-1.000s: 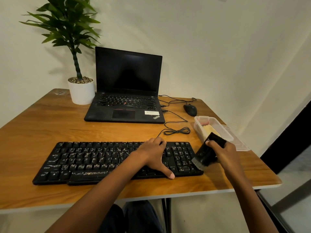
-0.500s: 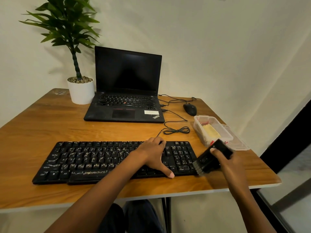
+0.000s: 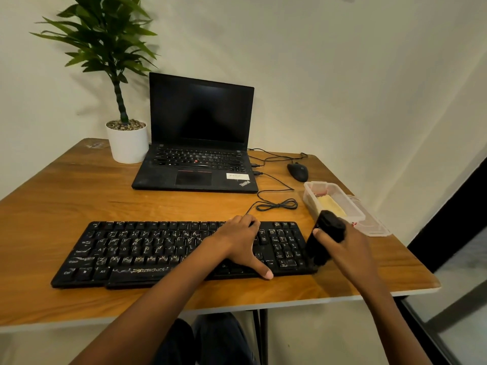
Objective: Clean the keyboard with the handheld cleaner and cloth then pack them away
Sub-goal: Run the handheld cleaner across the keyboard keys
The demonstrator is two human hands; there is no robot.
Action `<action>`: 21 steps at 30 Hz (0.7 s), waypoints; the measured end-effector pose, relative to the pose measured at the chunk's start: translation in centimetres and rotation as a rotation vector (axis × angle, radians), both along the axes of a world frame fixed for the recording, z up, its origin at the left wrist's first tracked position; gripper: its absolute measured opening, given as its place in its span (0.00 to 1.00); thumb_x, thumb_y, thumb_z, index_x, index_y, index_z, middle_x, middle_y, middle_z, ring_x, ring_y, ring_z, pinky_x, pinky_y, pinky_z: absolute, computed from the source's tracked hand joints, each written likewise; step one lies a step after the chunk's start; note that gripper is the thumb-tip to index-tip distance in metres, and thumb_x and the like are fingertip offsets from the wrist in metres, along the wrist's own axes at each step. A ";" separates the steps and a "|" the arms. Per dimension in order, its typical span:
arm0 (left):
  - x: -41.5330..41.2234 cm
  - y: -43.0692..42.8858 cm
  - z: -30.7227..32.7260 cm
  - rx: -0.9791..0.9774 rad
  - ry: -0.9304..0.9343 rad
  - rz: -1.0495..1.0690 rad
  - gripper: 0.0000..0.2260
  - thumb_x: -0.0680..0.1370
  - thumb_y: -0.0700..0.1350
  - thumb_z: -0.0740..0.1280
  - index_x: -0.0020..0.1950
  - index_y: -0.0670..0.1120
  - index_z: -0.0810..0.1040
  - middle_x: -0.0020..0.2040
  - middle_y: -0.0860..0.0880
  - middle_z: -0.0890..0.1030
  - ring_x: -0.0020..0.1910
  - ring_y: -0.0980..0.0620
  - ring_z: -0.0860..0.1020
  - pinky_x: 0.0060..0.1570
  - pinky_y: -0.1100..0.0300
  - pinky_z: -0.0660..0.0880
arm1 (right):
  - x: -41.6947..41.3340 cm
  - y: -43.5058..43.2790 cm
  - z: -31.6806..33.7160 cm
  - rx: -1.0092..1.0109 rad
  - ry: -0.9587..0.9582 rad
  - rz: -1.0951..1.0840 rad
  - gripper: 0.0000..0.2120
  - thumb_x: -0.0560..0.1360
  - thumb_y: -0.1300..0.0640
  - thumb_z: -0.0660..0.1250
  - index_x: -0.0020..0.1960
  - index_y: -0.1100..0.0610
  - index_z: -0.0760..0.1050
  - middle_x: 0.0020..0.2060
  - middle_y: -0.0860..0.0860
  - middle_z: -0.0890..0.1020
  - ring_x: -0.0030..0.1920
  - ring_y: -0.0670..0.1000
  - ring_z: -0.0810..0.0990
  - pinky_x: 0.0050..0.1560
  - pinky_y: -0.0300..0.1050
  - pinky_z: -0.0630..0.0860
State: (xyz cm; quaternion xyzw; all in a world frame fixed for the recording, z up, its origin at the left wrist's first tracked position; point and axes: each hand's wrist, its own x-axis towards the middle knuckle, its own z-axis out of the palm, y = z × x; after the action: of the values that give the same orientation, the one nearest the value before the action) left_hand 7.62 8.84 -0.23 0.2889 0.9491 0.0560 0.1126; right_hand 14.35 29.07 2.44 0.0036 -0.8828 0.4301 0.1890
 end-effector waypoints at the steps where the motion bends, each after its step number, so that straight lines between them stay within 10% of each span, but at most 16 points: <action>1: 0.0 0.0 0.0 0.000 -0.002 -0.001 0.53 0.65 0.68 0.69 0.77 0.42 0.47 0.77 0.48 0.49 0.75 0.45 0.50 0.72 0.51 0.53 | -0.1 -0.1 -0.1 0.020 -0.046 0.044 0.04 0.74 0.60 0.67 0.44 0.53 0.72 0.36 0.44 0.76 0.38 0.40 0.74 0.32 0.29 0.71; 21: 0.0 -0.1 -0.1 0.003 -0.003 0.006 0.53 0.65 0.69 0.69 0.77 0.43 0.47 0.77 0.48 0.49 0.75 0.45 0.50 0.72 0.50 0.53 | -0.8 -0.2 0.5 0.028 -0.169 0.126 0.06 0.73 0.61 0.66 0.39 0.54 0.72 0.34 0.47 0.78 0.38 0.43 0.77 0.29 0.29 0.72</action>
State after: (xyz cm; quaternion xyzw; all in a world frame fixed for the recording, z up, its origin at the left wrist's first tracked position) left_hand 7.62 8.78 -0.29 0.2864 0.9496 0.0584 0.1134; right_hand 13.53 28.91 2.92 0.0253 -0.8994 0.4277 0.0866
